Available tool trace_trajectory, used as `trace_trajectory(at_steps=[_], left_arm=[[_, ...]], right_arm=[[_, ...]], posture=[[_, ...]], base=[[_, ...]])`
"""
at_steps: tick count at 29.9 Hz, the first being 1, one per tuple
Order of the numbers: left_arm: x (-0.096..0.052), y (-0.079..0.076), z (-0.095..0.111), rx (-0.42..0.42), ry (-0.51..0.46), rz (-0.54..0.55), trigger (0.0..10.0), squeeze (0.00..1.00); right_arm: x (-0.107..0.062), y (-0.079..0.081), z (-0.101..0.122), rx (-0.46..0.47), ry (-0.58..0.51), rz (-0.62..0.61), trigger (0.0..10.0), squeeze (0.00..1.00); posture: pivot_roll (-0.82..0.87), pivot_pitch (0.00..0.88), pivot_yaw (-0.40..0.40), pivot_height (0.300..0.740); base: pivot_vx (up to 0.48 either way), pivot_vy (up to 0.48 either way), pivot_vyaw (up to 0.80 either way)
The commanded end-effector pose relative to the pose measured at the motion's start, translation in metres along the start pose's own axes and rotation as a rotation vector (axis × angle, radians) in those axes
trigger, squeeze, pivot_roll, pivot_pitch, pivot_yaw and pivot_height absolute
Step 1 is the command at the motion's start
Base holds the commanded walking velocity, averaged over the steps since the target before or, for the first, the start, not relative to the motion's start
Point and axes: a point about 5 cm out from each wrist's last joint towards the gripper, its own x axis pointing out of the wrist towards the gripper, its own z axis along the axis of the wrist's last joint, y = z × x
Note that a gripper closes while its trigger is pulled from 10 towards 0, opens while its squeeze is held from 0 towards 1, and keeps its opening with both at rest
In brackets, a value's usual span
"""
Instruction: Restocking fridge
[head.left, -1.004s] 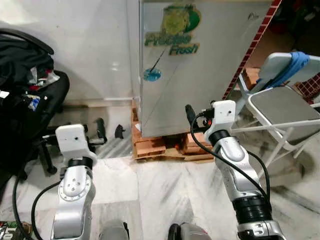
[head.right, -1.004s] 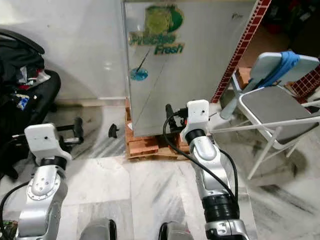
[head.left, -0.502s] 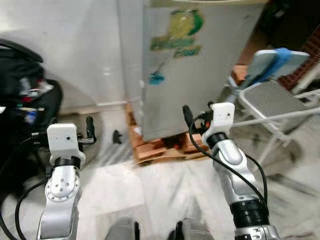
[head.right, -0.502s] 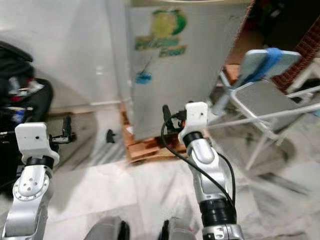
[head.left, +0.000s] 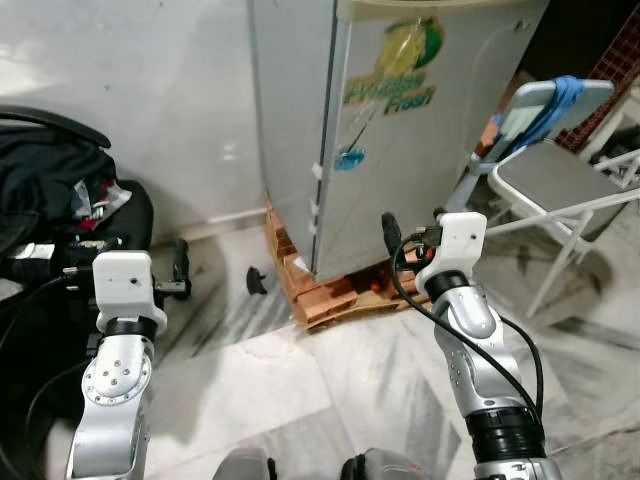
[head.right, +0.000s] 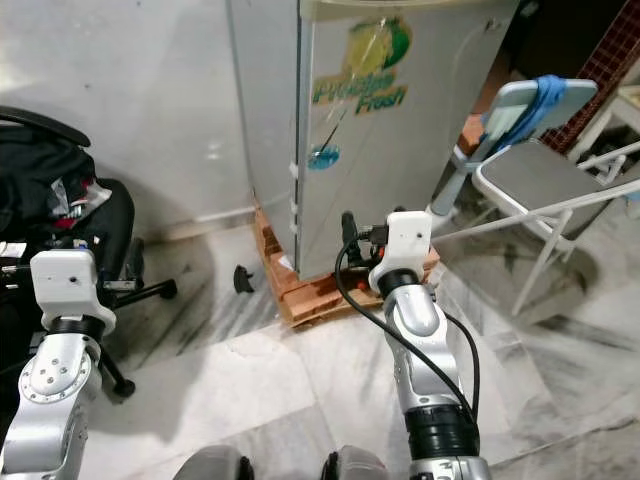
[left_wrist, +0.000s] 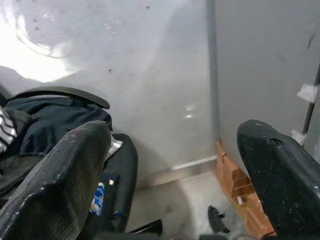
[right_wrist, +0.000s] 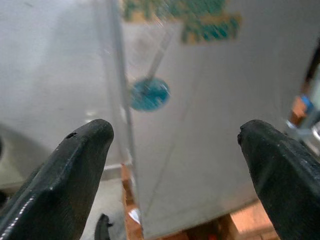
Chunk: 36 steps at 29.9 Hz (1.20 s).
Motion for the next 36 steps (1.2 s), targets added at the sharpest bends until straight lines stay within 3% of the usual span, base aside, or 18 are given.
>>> trace_trajectory(at_steps=[1, 4, 8, 11, 17, 27, 36], left_arm=[[0.001, -0.006, -0.002, 0.021, 0.009, -0.052, 10.0, 0.0], [0.003, -0.008, -0.002, 0.023, 0.006, -0.07, 10.0, 0.0], [0.006, -0.005, 0.001, 0.015, -0.006, -0.069, 10.0, 0.0], [0.001, -0.003, -0.002, 0.007, 0.001, -0.053, 10.0, 0.0], [-0.014, -0.006, -0.009, -0.006, 0.016, -0.035, 10.0, 0.0], [-0.011, -0.005, -0.003, -0.01, 0.004, -0.031, 10.0, 0.0], [-0.008, 0.001, -0.003, -0.016, 0.005, -0.009, 10.0, 0.0]], right_arm=[[-0.01, -0.014, -0.004, -0.014, 0.005, -0.081, 10.0, 0.0], [-0.014, -0.016, -0.005, -0.013, 0.008, -0.097, 10.0, 0.0], [-0.046, -0.033, -0.017, -0.073, 0.074, -0.106, 10.0, 0.0], [-0.053, -0.039, -0.019, -0.098, 0.097, -0.094, 10.0, 0.0], [-0.036, -0.036, -0.006, -0.135, 0.076, -0.047, 10.0, 0.0], [-0.012, -0.007, 0.005, -0.119, 0.027, 0.078, 10.0, 0.0], [-0.008, -0.005, 0.005, -0.101, 0.031, 0.07, 10.0, 0.0]], posture=[[0.11, 0.063, 0.088, 0.74], [0.1, 0.066, 0.091, 0.74], [0.09, 0.073, 0.06, 0.74], [0.08, 0.08, 0.034, 0.74], [0.1, 0.089, -0.017, 0.74], [0.12, 0.099, -0.02, 0.74], [0.11, 0.101, -0.027, 0.74]], base=[[0.0, 0.0, 0.0], [0.0, 0.0, 0.0], [0.0, 0.0, 0.0], [0.0, 0.0, 0.0], [0.088, 0.178, -0.2], [0.297, 0.377, -0.75], [0.289, 0.312, -0.7]])
